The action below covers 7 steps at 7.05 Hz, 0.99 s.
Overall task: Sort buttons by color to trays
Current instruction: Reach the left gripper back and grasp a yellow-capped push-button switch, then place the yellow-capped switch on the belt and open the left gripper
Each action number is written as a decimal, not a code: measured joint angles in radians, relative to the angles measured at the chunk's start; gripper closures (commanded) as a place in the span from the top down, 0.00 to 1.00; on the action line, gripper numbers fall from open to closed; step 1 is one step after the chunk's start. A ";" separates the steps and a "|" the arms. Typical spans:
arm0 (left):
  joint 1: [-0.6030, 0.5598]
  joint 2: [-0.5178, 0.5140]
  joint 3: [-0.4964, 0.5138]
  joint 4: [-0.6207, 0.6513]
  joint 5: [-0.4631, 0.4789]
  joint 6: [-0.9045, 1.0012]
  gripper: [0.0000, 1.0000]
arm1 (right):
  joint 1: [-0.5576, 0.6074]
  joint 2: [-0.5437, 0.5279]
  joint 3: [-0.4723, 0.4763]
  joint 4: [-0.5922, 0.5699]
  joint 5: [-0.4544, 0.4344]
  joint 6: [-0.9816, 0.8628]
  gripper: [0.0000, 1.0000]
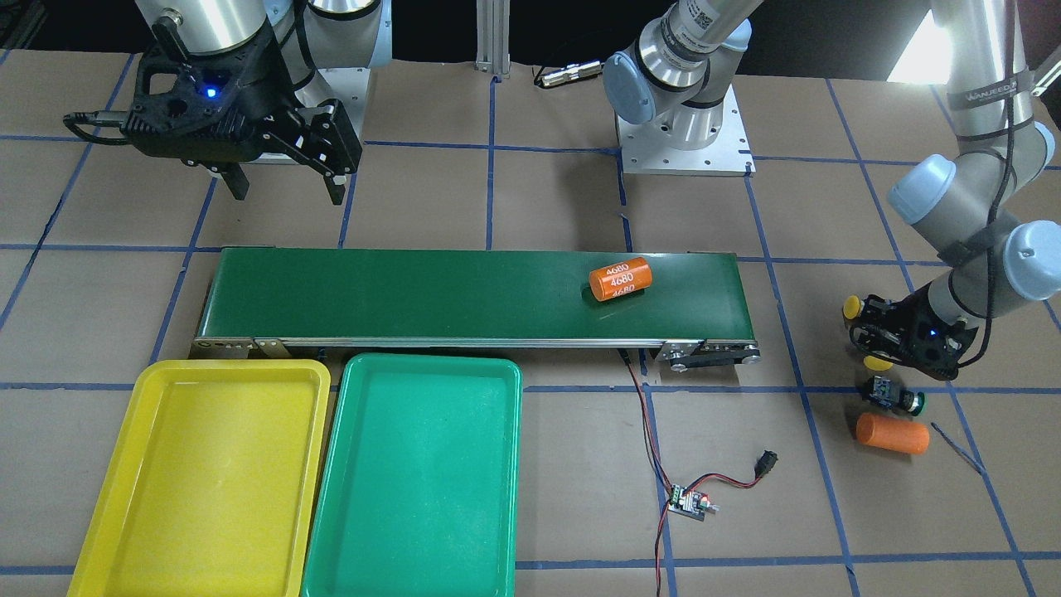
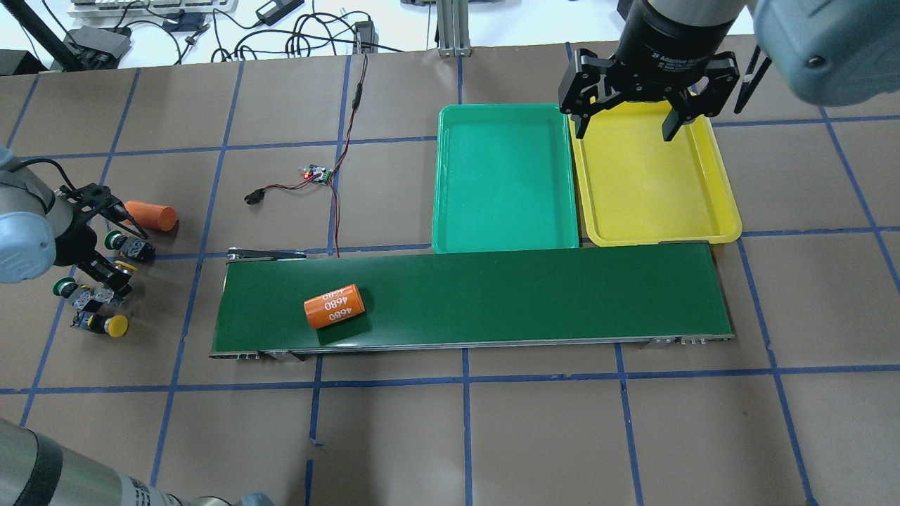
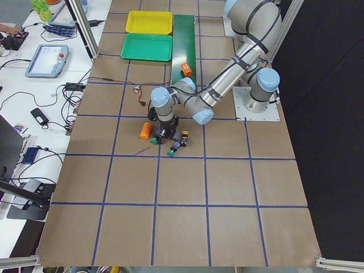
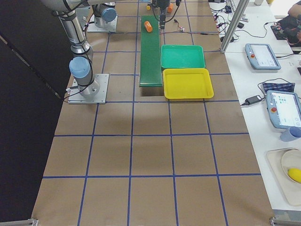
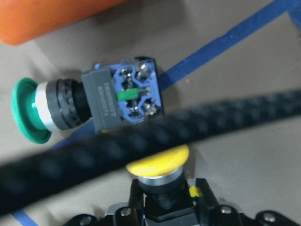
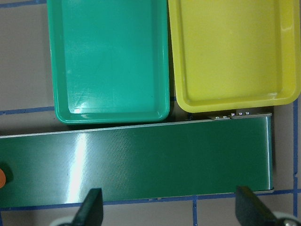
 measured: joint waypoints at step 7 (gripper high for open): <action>-0.437 0.294 -0.098 -0.302 -0.131 -0.838 0.07 | -0.003 0.000 0.002 0.014 -0.003 -0.005 1.00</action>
